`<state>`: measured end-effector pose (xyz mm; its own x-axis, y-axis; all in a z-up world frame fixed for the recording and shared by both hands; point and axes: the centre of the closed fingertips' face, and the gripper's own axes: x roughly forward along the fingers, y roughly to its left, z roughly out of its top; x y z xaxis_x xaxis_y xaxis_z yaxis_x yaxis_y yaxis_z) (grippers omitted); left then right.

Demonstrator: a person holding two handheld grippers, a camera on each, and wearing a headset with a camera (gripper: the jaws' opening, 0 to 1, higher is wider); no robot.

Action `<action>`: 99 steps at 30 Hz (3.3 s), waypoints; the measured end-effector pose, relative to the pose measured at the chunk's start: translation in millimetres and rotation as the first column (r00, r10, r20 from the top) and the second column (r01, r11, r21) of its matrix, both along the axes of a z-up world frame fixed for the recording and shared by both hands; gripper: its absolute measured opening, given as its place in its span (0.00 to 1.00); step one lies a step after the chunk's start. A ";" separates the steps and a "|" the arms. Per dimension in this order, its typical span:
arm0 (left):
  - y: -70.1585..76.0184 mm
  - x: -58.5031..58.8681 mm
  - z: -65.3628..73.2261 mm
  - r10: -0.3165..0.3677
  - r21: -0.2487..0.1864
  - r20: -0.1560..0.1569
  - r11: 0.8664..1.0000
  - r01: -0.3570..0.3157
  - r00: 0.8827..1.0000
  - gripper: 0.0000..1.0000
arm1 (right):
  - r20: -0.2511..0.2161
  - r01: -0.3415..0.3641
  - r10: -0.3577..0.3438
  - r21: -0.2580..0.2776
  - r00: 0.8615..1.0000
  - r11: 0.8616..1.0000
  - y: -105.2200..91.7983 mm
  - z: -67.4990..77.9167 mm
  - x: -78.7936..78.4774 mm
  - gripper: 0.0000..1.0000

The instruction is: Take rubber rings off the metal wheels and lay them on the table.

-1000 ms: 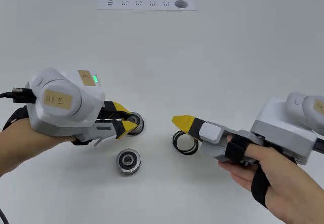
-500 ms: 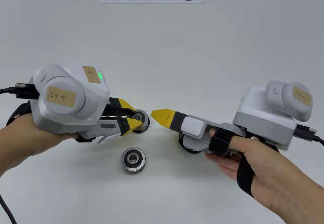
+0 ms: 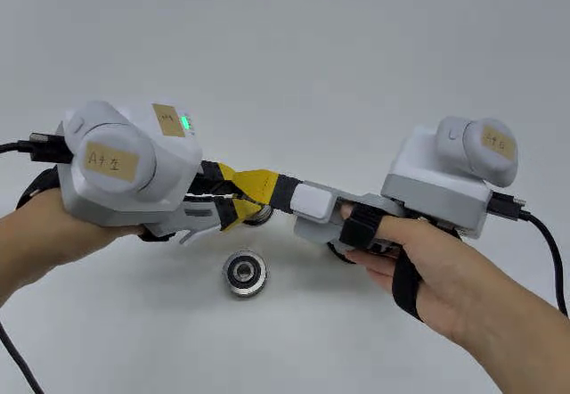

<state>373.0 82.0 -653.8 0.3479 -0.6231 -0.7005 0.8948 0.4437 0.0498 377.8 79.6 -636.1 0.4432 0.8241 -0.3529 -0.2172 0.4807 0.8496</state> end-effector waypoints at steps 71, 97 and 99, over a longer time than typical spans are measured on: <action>0.1 -0.3 0.1 -0.010 -0.005 0.003 1.000 0.010 1.000 0.13 | -0.028 -0.045 0.046 0.033 0.999 0.998 -1.4 -6.3 -10.0 0.35; 0.2 -0.3 -0.1 -0.003 -0.006 0.003 1.000 0.003 1.000 0.13 | 0.003 -0.008 0.008 -0.112 1.000 0.994 -11.1 -23.7 -1.1 0.02; 0.3 -0.2 -0.1 -0.001 -0.006 0.002 1.000 0.001 1.000 0.13 | 0.002 -0.005 0.006 -0.116 1.000 0.993 -11.4 -23.1 -1.3 0.01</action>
